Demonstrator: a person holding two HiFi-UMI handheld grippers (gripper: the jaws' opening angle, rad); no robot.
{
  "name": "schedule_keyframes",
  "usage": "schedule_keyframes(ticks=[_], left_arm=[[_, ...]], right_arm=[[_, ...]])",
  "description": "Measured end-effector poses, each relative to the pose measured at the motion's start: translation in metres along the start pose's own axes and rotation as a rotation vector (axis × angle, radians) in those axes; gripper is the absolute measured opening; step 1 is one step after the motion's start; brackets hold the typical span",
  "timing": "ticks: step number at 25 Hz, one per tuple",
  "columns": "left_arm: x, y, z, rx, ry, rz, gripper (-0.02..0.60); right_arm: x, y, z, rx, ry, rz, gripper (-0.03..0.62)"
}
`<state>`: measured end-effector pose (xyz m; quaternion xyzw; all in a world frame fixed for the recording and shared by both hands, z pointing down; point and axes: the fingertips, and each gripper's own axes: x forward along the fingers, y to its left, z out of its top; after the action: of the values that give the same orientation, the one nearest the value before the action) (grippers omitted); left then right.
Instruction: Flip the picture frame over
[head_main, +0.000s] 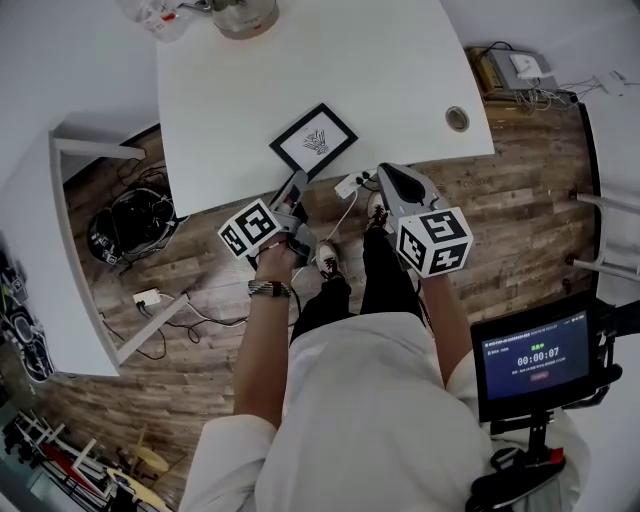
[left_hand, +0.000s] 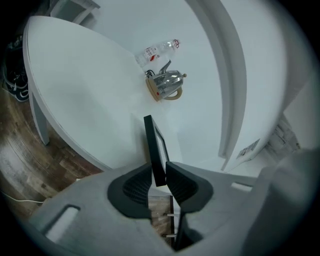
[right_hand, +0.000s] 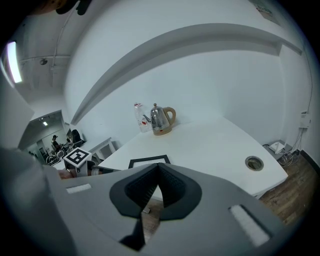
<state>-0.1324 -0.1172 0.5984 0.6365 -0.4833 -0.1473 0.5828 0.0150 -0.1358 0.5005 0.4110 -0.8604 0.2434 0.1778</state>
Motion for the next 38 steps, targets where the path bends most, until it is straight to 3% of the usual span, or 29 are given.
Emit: schedule_keyframes(ticks=[5,9,13,20,25,30,38], left_arm=[[-0.008,0.021,0.004,0.041,0.012,0.054,0.086],[-0.012,0.029,-0.001,0.141,0.026,0.162,0.088],[-0.016,0.027,0.0,0.191,0.031,0.183,0.097],[-0.026,0.019,0.016,0.463,0.035,0.267,0.095],[-0.027,0.006,0.029,0.63,0.028,0.295,0.092],[-0.028,-0.016,0.045,0.783,-0.014,0.29,0.037],[-0.048,-0.077,0.075,0.949,-0.123,0.229,0.005]], right_arm=[[0.012,0.014,-0.009,-0.009,0.013,-0.001,0.002],[0.01,0.012,-0.011,-0.007,0.015,-0.003,0.002],[0.011,0.012,-0.01,-0.007,0.014,-0.008,0.002],[0.013,0.012,-0.002,-0.012,0.001,-0.009,0.002],[0.016,0.014,0.005,-0.017,-0.012,-0.005,0.002],[0.019,0.014,0.022,-0.032,-0.048,-0.004,0.002],[0.008,0.027,0.074,-0.099,-0.143,-0.008,0.002]])
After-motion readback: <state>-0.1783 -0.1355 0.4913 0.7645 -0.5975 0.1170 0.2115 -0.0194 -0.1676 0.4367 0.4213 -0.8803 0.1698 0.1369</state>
